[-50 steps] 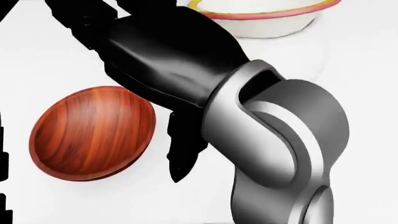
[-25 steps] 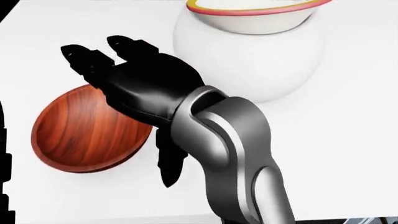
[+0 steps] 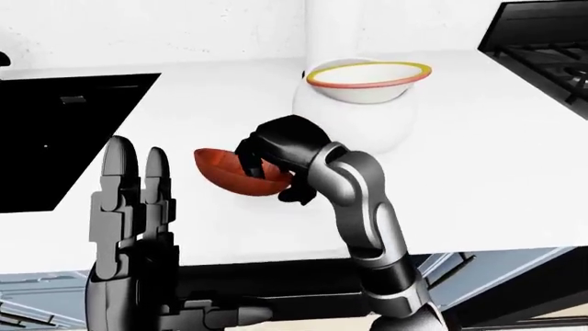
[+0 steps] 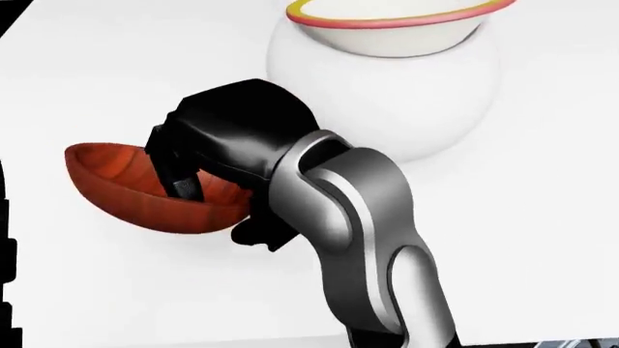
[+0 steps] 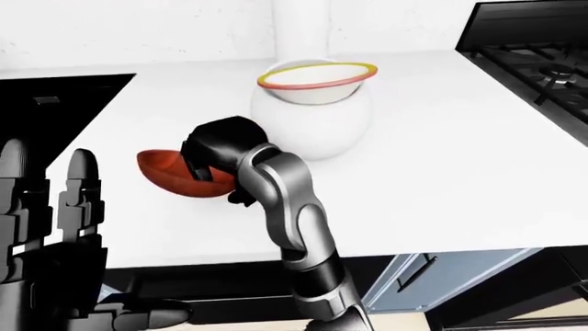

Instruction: Stack the bowls from largest to smallest.

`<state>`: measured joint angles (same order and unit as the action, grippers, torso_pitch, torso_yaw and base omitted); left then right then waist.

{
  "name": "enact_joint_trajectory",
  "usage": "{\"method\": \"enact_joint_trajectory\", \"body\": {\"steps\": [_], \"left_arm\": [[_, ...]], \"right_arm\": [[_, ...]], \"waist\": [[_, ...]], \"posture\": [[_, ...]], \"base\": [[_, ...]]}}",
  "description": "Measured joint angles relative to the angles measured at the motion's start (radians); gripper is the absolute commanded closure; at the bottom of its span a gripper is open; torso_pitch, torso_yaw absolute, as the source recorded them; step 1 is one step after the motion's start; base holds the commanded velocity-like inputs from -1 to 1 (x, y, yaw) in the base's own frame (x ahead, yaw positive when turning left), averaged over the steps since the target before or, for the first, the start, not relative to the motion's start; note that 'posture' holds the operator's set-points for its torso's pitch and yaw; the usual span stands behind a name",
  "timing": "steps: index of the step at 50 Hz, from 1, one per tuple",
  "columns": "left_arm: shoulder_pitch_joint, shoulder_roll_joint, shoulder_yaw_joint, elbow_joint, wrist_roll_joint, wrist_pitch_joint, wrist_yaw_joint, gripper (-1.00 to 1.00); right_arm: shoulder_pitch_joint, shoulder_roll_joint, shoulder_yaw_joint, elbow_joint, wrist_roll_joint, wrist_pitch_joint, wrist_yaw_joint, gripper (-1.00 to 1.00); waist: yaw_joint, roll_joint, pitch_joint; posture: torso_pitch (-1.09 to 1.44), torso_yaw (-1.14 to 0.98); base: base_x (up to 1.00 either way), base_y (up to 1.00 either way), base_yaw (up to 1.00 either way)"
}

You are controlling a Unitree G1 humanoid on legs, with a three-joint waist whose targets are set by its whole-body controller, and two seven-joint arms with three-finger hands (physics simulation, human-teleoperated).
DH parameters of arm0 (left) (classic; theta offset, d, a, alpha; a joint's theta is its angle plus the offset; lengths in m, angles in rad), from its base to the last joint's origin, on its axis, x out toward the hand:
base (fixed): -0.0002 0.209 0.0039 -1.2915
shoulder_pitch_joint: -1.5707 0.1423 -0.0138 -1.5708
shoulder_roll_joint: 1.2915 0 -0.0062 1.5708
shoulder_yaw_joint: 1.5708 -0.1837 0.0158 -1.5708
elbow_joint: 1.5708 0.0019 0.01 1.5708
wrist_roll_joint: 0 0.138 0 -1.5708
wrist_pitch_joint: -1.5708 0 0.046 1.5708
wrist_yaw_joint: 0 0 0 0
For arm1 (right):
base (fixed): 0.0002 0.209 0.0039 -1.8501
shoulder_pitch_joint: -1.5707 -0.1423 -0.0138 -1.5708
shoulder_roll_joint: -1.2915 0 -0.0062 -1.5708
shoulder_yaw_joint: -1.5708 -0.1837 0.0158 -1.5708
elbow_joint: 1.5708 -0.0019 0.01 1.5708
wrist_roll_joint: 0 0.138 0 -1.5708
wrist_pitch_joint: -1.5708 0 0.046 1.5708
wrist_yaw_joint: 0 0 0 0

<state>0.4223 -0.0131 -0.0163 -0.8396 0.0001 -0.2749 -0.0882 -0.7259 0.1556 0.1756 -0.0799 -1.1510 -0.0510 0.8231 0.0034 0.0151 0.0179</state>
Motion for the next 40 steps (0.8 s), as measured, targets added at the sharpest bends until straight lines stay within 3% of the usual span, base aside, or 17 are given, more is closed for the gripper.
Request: {"method": "enact_joint_trajectory", "body": {"steps": [10,25,31,40], "left_arm": [[-0.003,0.001,-0.004,0.009,0.004,-0.001,0.001,-1.0],[0.001,0.002,-0.004,0.002,0.001,-0.005,0.002,-1.0],[0.0,0.001,-0.004,0.003,0.001,-0.001,0.001,-1.0],[0.001,0.001,-0.005,0.002,0.003,-0.002,0.001,-1.0]], "right_arm": [[-0.084,0.016,0.009,-0.056,0.024,0.029,0.045,1.0],[-0.271,0.011,-0.021,-0.151,0.036,0.098,0.059,1.0],[-0.398,-0.023,-0.041,-0.162,0.041,0.133,0.078,1.0],[-0.582,-0.128,-0.077,-0.116,0.004,0.077,0.07,1.0]], "waist": [[0.005,-0.006,0.015],[0.008,-0.006,0.025],[0.008,-0.006,0.032],[0.006,-0.006,0.041]], "posture": [[0.0,0.0],[0.0,0.0],[0.0,0.0],[0.0,0.0]], "base": [[0.0,0.0,0.0],[0.0,0.0,0.0],[0.0,0.0,0.0],[0.0,0.0,0.0]]}}
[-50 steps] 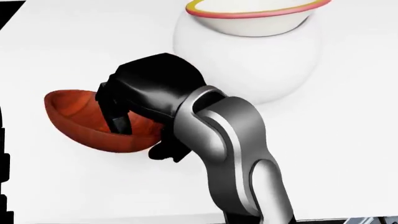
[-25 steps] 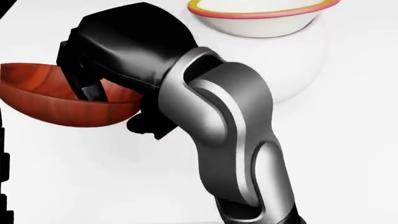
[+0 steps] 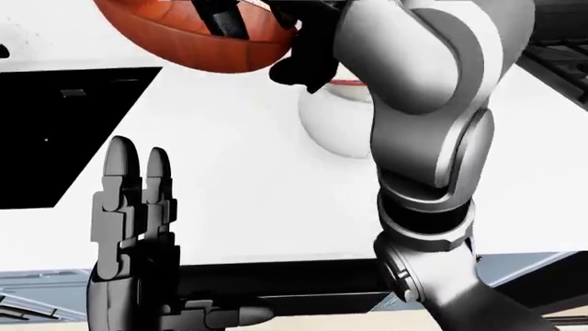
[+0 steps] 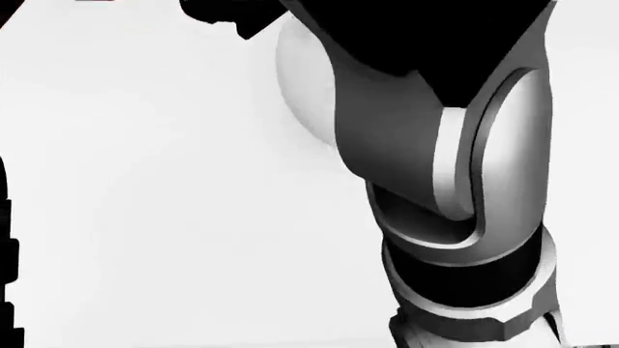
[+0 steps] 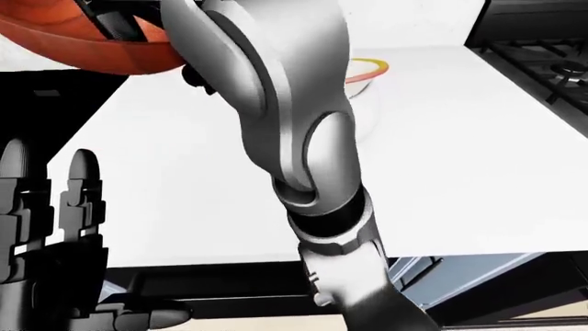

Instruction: Stack the bowls from largest to smallest.

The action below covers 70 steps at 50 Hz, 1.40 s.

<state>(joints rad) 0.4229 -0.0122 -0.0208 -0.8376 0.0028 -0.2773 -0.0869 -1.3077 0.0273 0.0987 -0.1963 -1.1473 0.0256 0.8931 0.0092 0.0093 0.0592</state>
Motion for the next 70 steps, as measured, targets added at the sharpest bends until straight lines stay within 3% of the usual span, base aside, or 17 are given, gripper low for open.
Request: {"method": "enact_joint_trajectory", "body": {"steps": [12,21,28,40,55,70], "left_arm": [[-0.002,0.003,-0.005,0.003,0.005,0.002,0.002,-1.0],[-0.001,0.004,-0.01,0.003,0.006,0.0,0.003,-1.0],[0.004,0.006,-0.01,0.002,0.006,-0.001,0.004,-1.0],[-0.002,0.006,-0.009,0.0,0.006,0.005,0.004,-1.0],[0.0,0.007,-0.011,0.005,0.009,0.0,0.005,-1.0],[-0.002,0.006,-0.008,-0.001,0.005,0.006,0.003,-1.0]], "right_arm": [[-0.205,-0.257,-0.089,0.253,0.004,-0.142,-0.005,1.0],[-0.279,-0.418,-0.122,0.516,0.003,-0.248,-0.117,1.0],[-0.284,-0.499,-0.141,0.682,-0.025,-0.299,-0.216,1.0],[-0.194,-0.525,-0.138,0.768,-0.081,-0.332,-0.313,1.0],[-0.038,-0.513,-0.147,0.642,-0.076,-0.32,-0.301,1.0],[-0.01,-0.493,-0.134,0.65,-0.06,-0.372,-0.27,1.0]], "waist": [[-0.004,-0.004,0.014],[-0.004,-0.006,0.014],[-0.002,-0.011,0.016],[0.004,-0.017,0.016],[0.01,-0.025,0.014],[0.003,-0.023,0.006]], "posture": [[0.0,0.0],[0.0,0.0],[0.0,0.0],[0.0,0.0],[0.0,0.0],[0.0,0.0]], "base": [[0.0,0.0,0.0],[0.0,0.0,0.0],[0.0,0.0,0.0],[0.0,0.0,0.0],[0.0,0.0,0.0],[0.0,0.0,0.0]]}}
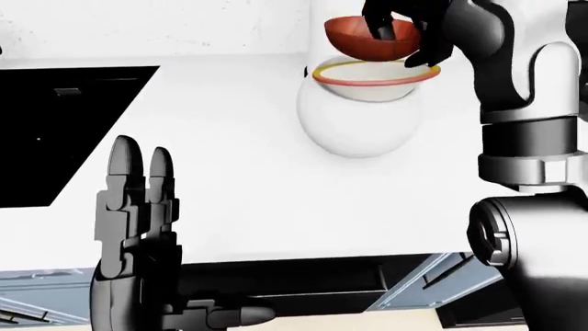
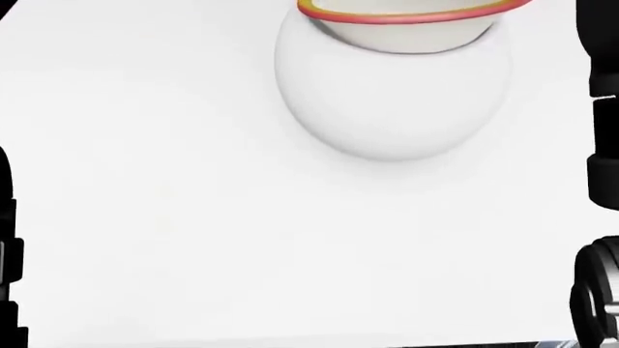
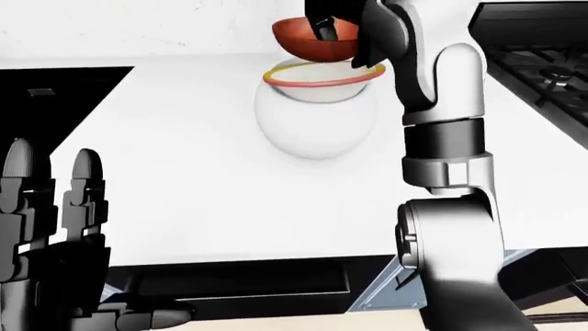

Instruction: Stack the bowls from largest to smallest.

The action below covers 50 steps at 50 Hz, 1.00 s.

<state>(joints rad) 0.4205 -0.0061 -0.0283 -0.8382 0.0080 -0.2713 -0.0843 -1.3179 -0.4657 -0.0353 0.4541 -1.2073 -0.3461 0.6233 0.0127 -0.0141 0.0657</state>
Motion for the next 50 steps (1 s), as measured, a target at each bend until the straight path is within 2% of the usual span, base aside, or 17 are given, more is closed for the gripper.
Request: {"method": "enact_joint_trajectory", "body": {"steps": [16,41,42,43,45,47,48,49,50], "left_arm": [[0.002,-0.001,-0.001,0.01,0.002,-0.007,-0.001,-1.0],[-0.002,0.002,-0.005,0.011,0.004,-0.006,0.002,-1.0],[-0.001,0.002,-0.005,0.011,0.004,-0.006,0.002,-1.0],[-0.002,0.002,-0.005,0.011,0.004,-0.005,0.002,-1.0],[-0.003,0.002,-0.005,0.011,0.004,-0.004,0.002,-1.0],[-0.002,0.002,-0.005,0.012,0.004,-0.005,0.002,-1.0],[-0.002,0.002,-0.005,0.012,0.004,-0.005,0.002,-1.0],[-0.002,0.002,-0.005,0.012,0.004,-0.005,0.002,-1.0],[-0.002,0.002,-0.005,0.012,0.004,-0.005,0.002,-1.0]], "right_arm": [[0.005,0.012,0.003,0.078,-0.038,-0.016,-0.072,1.0],[0.012,0.006,-0.003,0.06,-0.043,-0.016,-0.07,0.98],[0.012,0.005,-0.003,0.06,-0.043,-0.015,-0.071,0.85],[0.013,0.005,-0.004,0.059,-0.044,-0.013,-0.074,0.12],[0.011,0.003,-0.005,0.054,-0.045,-0.011,-0.082,-0.11],[0.008,0.001,-0.009,0.049,-0.044,-0.008,-0.084,-0.25],[0.008,0.001,-0.012,0.045,-0.043,-0.006,-0.084,-0.63],[0.009,0.001,-0.012,0.042,-0.043,-0.005,-0.086,-0.69],[0.01,0.001,-0.012,0.042,-0.043,-0.004,-0.088,-1.0]], "waist": [[0.003,-0.001,-0.003],[0.004,0.0,-0.002],[0.004,-0.001,-0.002],[0.004,-0.001,-0.003],[0.004,-0.001,-0.003],[0.004,-0.001,-0.004],[0.004,-0.001,-0.005],[0.004,-0.001,-0.005],[0.004,-0.002,-0.006]], "posture": [[0.0,0.0],[0.0,0.0],[0.0,0.0],[0.0,0.0],[0.0,0.0],[0.0,0.0],[0.0,0.0],[0.0,0.0],[0.0,0.0]], "base": [[0.0,0.0,0.0],[0.0,0.0,0.0],[0.0,0.0,0.0],[0.0,0.0,0.0],[0.0,0.0,0.0],[0.0,0.0,0.0],[0.0,0.0,0.0],[0.0,0.0,0.0],[0.0,0.0,0.0]]}}
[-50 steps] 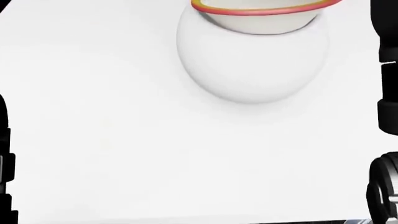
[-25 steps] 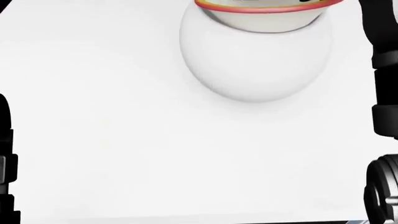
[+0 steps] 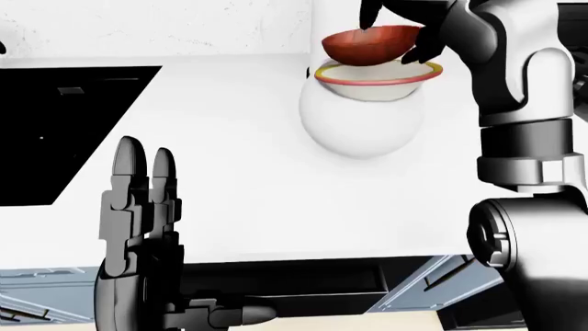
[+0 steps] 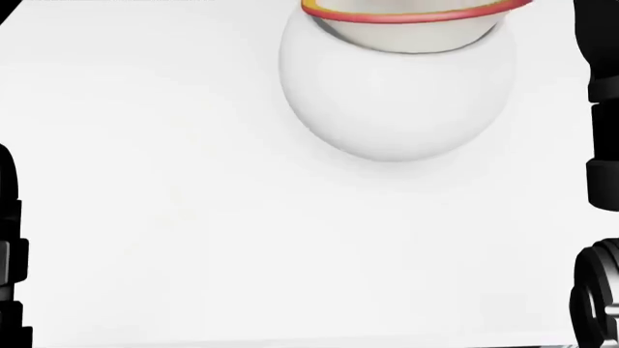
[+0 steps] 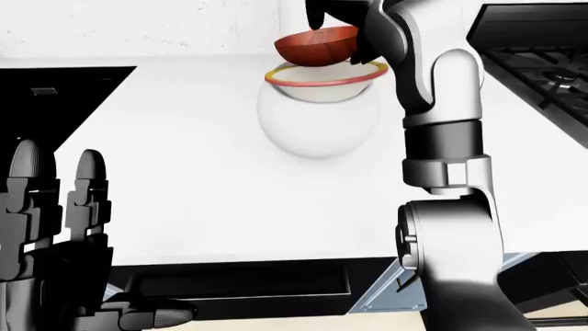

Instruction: Stack the bowls from largest to smallest.

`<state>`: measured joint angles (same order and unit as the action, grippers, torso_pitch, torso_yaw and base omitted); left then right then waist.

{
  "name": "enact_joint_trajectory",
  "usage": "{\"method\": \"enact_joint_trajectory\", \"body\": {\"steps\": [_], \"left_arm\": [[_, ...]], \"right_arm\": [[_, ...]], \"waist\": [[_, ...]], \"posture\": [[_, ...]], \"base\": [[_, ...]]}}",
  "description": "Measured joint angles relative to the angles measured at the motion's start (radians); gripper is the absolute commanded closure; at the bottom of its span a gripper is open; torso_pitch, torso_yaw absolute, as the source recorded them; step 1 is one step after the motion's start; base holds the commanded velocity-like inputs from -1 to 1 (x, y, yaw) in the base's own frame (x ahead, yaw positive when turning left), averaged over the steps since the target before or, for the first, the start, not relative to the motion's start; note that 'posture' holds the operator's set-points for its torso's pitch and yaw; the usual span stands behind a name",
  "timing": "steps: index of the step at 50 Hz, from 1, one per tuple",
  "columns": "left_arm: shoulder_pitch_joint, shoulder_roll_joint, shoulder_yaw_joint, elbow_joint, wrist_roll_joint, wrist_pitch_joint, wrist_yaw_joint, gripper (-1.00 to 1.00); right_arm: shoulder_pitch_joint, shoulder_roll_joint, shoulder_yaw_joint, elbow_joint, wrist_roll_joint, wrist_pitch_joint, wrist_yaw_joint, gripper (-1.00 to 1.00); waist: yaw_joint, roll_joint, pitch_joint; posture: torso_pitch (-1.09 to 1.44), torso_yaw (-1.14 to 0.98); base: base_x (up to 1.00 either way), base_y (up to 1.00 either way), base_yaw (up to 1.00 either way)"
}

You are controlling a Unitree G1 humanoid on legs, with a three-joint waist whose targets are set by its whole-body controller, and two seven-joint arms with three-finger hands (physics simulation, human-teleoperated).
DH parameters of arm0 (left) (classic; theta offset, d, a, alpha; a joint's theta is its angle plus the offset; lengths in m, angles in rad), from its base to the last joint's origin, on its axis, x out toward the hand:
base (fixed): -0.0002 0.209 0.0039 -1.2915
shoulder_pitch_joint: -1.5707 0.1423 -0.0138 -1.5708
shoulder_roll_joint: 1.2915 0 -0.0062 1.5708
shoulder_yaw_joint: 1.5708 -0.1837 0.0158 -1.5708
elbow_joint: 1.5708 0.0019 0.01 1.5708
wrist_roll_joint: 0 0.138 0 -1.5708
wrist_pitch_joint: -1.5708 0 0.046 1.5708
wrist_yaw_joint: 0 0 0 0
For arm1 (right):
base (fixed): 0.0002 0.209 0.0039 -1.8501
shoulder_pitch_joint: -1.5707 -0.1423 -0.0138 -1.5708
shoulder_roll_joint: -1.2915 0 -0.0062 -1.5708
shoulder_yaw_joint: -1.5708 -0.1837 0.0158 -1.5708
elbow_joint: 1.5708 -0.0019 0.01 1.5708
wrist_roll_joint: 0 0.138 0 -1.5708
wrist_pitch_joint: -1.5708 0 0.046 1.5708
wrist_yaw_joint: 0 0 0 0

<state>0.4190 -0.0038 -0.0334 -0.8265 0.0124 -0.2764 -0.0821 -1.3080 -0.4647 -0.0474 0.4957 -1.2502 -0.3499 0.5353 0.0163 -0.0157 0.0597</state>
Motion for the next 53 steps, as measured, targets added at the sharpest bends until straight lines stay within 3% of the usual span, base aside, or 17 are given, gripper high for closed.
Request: {"method": "enact_joint_trajectory", "body": {"steps": [11,22,35,53], "left_arm": [[0.002,0.0,0.0,0.001,0.0,-0.003,-0.001,-1.0],[0.0,0.001,-0.002,0.006,0.002,-0.003,0.0,-1.0],[0.001,0.002,-0.001,0.0,-0.001,-0.001,0.0,-1.0],[0.0,0.002,-0.003,0.001,0.0,0.002,-0.001,-1.0]], "right_arm": [[-0.006,-0.002,0.002,-0.011,0.005,0.002,0.002,-1.0],[-0.243,-0.094,-0.026,0.002,0.058,0.017,0.079,-1.0],[-0.345,-0.13,-0.02,0.067,0.057,0.013,0.091,-1.0],[-0.32,-0.124,-0.032,0.053,0.062,0.082,0.055,-1.0]], "waist": [[0.003,0.001,0.005],[-0.001,0.003,0.008],[-0.003,0.007,0.019],[-0.002,0.006,0.017]], "posture": [[0.0,0.0],[0.0,0.0],[0.0,0.0],[0.0,0.0]], "base": [[0.0,0.0,0.0],[0.0,0.0,0.0],[0.0,0.0,0.0],[0.0,0.0,0.0]]}}
